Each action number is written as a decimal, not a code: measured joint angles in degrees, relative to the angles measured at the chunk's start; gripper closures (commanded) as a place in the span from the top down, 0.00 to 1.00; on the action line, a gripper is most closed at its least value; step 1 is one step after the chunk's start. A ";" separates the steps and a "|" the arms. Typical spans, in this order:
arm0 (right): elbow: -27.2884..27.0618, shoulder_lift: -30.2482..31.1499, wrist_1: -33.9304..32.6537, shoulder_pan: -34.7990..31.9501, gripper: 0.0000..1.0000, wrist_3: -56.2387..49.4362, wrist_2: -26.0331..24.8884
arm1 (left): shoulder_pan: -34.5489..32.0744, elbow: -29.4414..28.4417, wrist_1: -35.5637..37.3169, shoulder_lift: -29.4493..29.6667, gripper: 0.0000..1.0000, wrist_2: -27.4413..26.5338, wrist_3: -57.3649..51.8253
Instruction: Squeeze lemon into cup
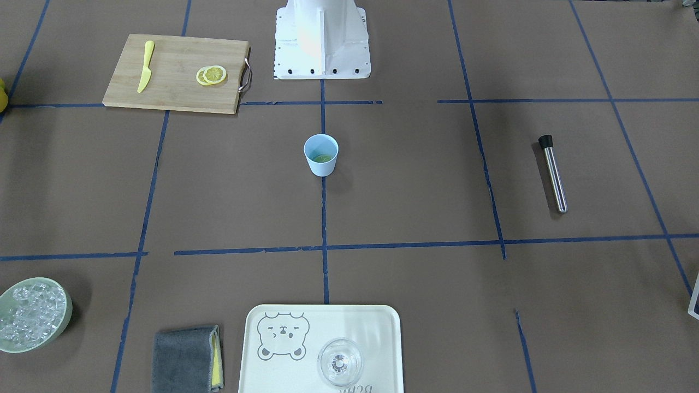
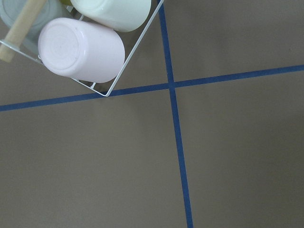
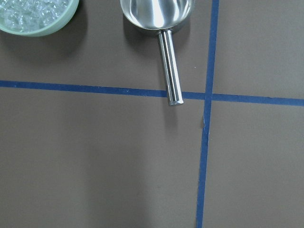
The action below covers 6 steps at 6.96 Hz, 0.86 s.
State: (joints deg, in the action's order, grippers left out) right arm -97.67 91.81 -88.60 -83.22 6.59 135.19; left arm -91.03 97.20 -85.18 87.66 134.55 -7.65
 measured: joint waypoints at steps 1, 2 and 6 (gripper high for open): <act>-0.27 0.22 0.00 0.00 1.00 -0.19 0.11 | 0.03 0.03 0.17 0.03 1.00 0.01 0.00; -0.42 0.38 -0.03 0.01 1.00 -0.29 0.30 | 0.06 0.10 0.18 0.05 1.00 0.03 0.00; -0.35 1.61 -0.23 0.03 1.00 -0.73 1.45 | 0.06 0.11 -0.07 0.16 1.00 0.02 0.08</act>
State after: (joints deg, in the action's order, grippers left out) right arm -98.03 93.42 -88.83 -83.19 5.86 136.64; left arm -90.97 97.30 -85.25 87.82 134.57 -7.57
